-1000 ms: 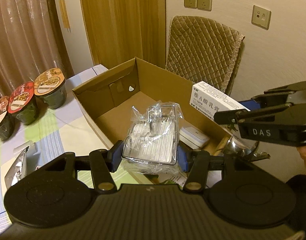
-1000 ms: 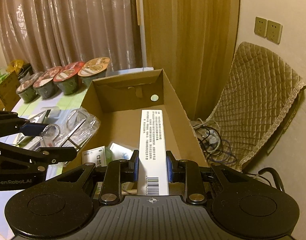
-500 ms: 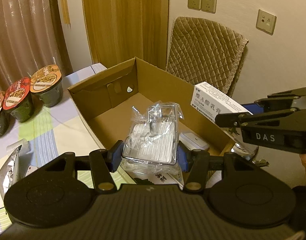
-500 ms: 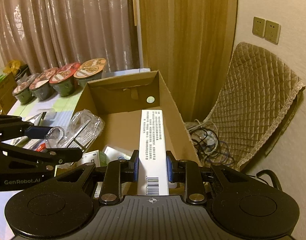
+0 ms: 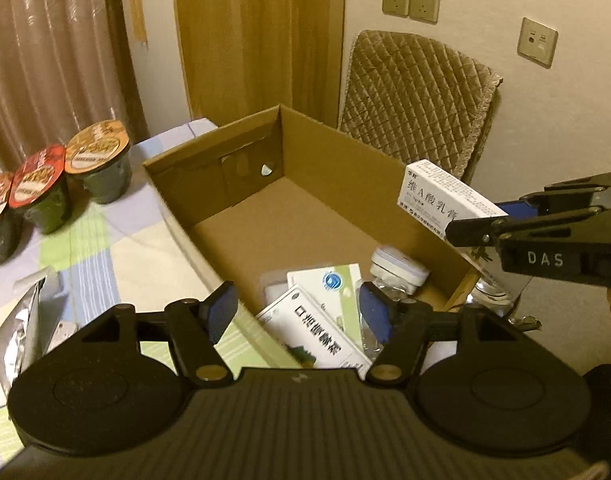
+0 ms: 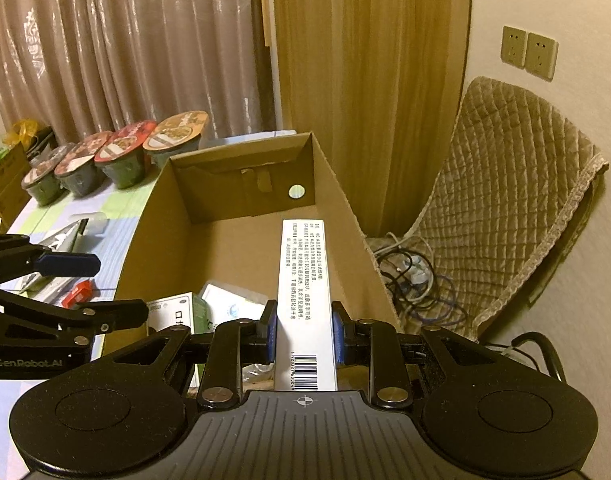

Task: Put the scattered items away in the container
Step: 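Lower the clear plastic tray into the cardboard box and open the left gripper, then lower the white tube box into the cardboard box and open the right gripper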

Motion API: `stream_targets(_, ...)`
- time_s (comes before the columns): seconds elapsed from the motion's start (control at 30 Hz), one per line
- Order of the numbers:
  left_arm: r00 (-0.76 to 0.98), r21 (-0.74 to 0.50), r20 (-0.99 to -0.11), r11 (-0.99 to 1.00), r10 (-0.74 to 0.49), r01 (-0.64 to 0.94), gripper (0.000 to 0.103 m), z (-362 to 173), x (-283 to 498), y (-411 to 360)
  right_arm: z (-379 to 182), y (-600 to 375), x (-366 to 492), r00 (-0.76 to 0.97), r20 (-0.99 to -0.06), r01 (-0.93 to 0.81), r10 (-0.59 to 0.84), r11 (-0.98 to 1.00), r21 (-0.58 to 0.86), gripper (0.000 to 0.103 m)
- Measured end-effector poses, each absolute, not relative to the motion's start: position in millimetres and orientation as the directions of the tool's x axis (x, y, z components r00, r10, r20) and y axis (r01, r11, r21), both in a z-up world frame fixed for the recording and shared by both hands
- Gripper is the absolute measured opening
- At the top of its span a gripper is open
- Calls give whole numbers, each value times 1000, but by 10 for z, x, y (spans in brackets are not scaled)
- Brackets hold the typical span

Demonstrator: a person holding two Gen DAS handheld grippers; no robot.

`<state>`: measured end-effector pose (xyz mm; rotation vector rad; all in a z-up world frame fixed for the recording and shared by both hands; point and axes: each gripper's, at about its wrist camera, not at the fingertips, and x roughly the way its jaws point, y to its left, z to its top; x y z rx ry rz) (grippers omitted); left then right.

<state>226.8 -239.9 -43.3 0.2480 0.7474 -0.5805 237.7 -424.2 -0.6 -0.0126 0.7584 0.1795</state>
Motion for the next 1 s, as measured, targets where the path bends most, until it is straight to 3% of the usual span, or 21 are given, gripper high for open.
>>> stream_targets(0.67, 600, -8, -697, 840, -394, 542, 63, -442, 2235, -2196, 60, -3995, 2593, 742, -635, -205, 215, 975, 90, 30)
stream_targets(0.7, 601, -8, -696, 842, -392, 540, 63, -440, 2233, -2188, 61, -4010, 2610, 742, -634, -198, 216, 975, 100, 34)
stream_targets(0.73, 603, -7, -696, 843, -390, 538, 63, -437, 2229, -2177, 62, -4031, 2619, 741, -635, -192, 220, 975, 113, 47)
stream_targets(0.77, 604, -7, -696, 844, -389, 536, 63, -436, 2227, -2162, 67, -4057, 2609, 744, -630, -182, 221, 975, 126, 80)
stream_targets(1.0, 605, -19, -700, 857, -379, 514, 63, -461, 2170, -2037, 12, -4155, 2325, 735, -639, -177, 227, 974, 142, 82)
